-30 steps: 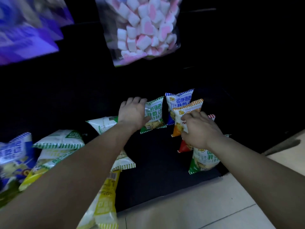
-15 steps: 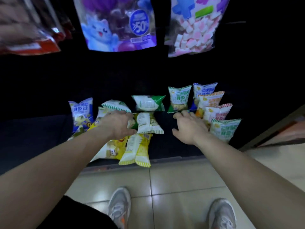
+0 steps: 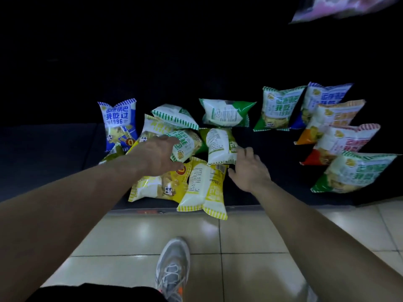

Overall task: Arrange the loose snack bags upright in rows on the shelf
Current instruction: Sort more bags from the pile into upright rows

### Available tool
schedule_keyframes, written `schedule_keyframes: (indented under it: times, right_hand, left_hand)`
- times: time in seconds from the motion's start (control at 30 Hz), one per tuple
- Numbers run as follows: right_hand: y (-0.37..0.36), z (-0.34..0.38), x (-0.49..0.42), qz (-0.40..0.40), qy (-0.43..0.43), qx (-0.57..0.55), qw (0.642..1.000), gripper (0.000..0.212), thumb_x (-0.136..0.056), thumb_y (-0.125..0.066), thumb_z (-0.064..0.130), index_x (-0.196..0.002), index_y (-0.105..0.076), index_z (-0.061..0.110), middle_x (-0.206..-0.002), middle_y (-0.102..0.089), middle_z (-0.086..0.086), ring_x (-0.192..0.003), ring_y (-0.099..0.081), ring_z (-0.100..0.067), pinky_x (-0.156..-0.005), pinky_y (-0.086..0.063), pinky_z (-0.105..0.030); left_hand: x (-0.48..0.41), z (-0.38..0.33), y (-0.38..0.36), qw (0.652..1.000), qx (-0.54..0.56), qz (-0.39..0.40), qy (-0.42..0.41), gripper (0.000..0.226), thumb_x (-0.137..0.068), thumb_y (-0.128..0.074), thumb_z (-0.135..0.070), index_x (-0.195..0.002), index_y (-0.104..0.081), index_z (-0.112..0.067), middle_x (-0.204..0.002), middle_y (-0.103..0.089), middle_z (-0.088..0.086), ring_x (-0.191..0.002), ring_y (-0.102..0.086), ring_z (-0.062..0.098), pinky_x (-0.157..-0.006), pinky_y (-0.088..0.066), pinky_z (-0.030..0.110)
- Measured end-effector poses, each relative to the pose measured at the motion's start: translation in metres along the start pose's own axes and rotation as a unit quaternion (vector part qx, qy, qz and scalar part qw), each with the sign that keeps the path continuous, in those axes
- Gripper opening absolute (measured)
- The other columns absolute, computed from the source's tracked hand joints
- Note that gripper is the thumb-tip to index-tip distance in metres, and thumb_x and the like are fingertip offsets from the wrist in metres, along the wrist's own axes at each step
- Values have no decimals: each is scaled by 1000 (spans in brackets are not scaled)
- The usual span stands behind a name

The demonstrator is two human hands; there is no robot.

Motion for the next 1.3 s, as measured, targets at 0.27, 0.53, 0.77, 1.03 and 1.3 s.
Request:
schedule_keyframes:
  times: [0.27,0.53,0.77,1.03,1.3]
  right_hand:
    - [-8,-13,-28,-61,13,-122,991,57,-96,-57,38,-144,-27,27,-124,-47,-14,-98,-60,-37,-74,-52,-43]
    - [85,-18,-18,-196,67,-73,976,48,-100,-41,52,-131,-56,19,-115,-63,-13,-100,-61,-33,-73,-50,-38]
    - [69,-63,-7,-75,-20,-55,996,58,-97,-35,63,-130,-52,19,-116,-60,-12,-104,-59,-35,-75,-51,-42]
    - [74,-68,-9,-41,39,-122,991,87,-74,-85,39,-148,-40,26,-143,-52,-2,-127,-49,-22,-101,-45,-38]
    - [136,-59,21,-24,62,-77,995,84,-69,-88,38,-142,-50,25,-140,-56,-4,-127,-51,-25,-99,-45,-36]
  left_hand:
    - [-19,7,-7,999,45,-3,18,80,-88,-61,-56,-153,-27,-23,-156,-33,8,-141,-32,30,-109,-38,47]
    - [-14,-15,6,999,45,-24,2,77,-90,-58,-56,-153,-26,-26,-160,-27,6,-143,-30,30,-110,-34,45]
    - [-10,-46,14,998,28,-31,-38,71,-92,-56,-54,-152,-28,-27,-158,-30,3,-143,-30,26,-109,-37,42]
    - [-17,-53,11,998,23,-28,-41,72,-91,-59,-53,-151,-30,-26,-155,-33,2,-140,-34,25,-108,-39,44]
    - [-18,-84,30,988,95,-95,-80,85,-81,-70,-55,-151,-30,-27,-151,-38,1,-136,-40,23,-106,-42,44]
Point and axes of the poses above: each hand's wrist, its own x-axis away from the middle knuckle, its own y-axis out of the back of the hand, z = x × y, the point moved 4 cm from there along -x, towards the middle knuckle
